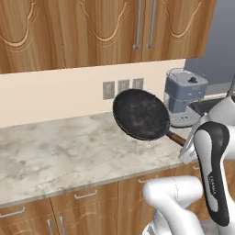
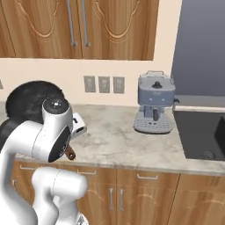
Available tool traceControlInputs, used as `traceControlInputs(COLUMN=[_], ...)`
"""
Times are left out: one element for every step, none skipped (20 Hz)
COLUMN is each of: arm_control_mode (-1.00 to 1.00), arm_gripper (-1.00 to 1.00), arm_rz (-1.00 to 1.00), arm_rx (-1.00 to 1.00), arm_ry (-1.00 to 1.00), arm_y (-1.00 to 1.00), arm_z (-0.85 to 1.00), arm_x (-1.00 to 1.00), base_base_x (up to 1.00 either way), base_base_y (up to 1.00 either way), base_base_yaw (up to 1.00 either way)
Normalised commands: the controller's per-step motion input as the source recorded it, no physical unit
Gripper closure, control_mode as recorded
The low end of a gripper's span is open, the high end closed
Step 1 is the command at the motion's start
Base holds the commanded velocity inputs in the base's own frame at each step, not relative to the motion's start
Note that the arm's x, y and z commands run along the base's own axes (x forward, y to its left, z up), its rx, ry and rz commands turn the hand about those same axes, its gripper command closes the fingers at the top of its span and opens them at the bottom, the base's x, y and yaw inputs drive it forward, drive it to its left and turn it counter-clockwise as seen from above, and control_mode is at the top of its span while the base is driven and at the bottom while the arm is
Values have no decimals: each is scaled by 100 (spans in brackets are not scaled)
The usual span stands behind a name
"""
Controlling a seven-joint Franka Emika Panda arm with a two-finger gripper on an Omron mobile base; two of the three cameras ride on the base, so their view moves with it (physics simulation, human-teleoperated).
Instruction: Move the pot and pan from the stove into the sink.
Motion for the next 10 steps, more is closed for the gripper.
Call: traceControlInputs(arm_control_mode=[100, 100, 100, 100, 100, 100, 100, 100, 100, 100], arm_gripper=[100, 100, 100, 100, 100, 100, 100, 100, 100, 100], arm_rz=[0, 0, 0, 0, 0, 0, 0, 0, 0, 0], arm_rx=[0, 0, 0, 0, 0, 0, 0, 0, 0, 0], arm_ry=[0, 0, 0, 0, 0, 0, 0, 0, 0, 0], arm_y=[0, 0, 0, 0, 0, 0, 0, 0, 0, 0], arm_z=[0, 0, 0, 0, 0, 0, 0, 0, 0, 0], arm_x=[0, 0, 0, 0, 0, 0, 0, 0, 0, 0], base_base_x=[60, 60, 59, 59, 59, 58, 56, 56, 55, 54], base_base_y=[-74, -77, -79, -80, -80, -82, -86, -89, -94, -96], base_base_yaw=[0, 0, 0, 0, 0, 0, 0, 0, -1, -1])
